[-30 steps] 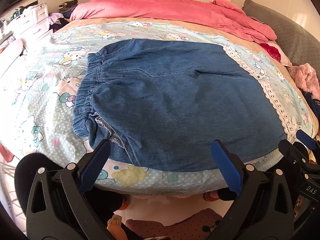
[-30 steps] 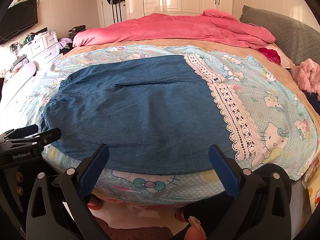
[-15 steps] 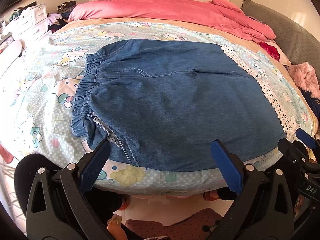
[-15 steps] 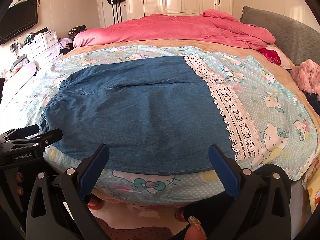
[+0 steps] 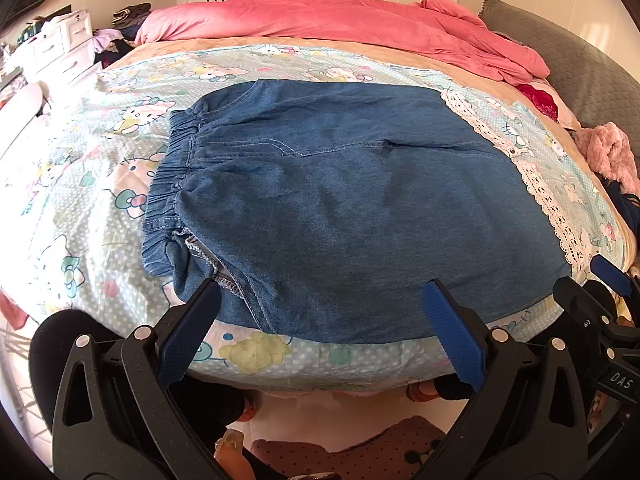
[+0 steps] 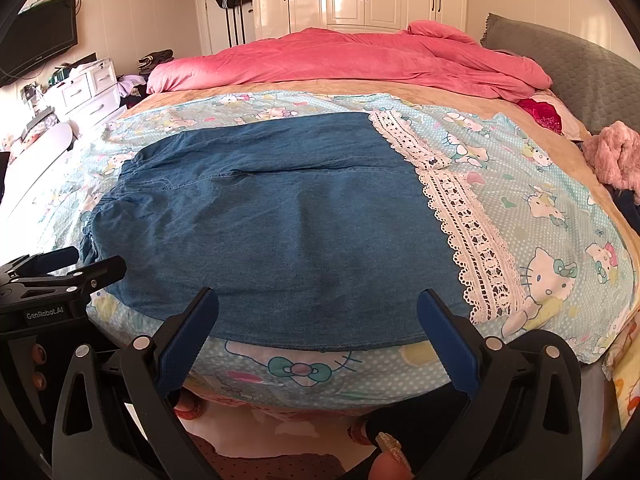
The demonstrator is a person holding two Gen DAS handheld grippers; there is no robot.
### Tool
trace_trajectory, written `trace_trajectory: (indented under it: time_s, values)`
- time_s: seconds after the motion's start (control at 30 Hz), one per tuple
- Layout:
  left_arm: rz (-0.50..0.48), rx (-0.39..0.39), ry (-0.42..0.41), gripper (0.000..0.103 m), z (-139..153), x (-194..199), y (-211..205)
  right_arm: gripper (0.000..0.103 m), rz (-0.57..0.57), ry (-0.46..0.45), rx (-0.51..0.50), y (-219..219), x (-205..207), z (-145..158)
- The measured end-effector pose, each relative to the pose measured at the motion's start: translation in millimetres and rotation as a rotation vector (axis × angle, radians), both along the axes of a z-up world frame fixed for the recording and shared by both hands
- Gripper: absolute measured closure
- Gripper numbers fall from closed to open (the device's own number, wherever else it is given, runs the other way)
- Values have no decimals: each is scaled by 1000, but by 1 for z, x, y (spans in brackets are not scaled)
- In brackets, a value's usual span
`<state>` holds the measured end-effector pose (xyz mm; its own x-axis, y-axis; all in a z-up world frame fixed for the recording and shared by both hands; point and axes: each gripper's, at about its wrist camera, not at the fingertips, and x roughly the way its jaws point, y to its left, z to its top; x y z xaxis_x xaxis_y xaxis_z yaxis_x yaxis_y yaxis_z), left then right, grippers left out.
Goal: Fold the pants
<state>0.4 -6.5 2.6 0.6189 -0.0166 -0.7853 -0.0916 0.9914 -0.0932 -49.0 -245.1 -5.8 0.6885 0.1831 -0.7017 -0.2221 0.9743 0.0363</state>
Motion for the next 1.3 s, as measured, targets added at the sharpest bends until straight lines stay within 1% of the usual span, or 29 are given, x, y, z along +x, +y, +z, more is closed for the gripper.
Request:
trace_trajectory:
  time_s: [0.67,0.97,1.13,1.3]
  values:
    - [0,-7,-5,8,1,4,3,4,3,3,1,1,4,0]
    - [24,-14,-9,8,3,21,22,4,48,9,-22,19,32,2]
    - [36,-12,8,8,-1,33,35,4,93,10,-39,38,52,4]
    - [80,-28,8,8,-3,44,61,4,150,43,-54,58,78,1]
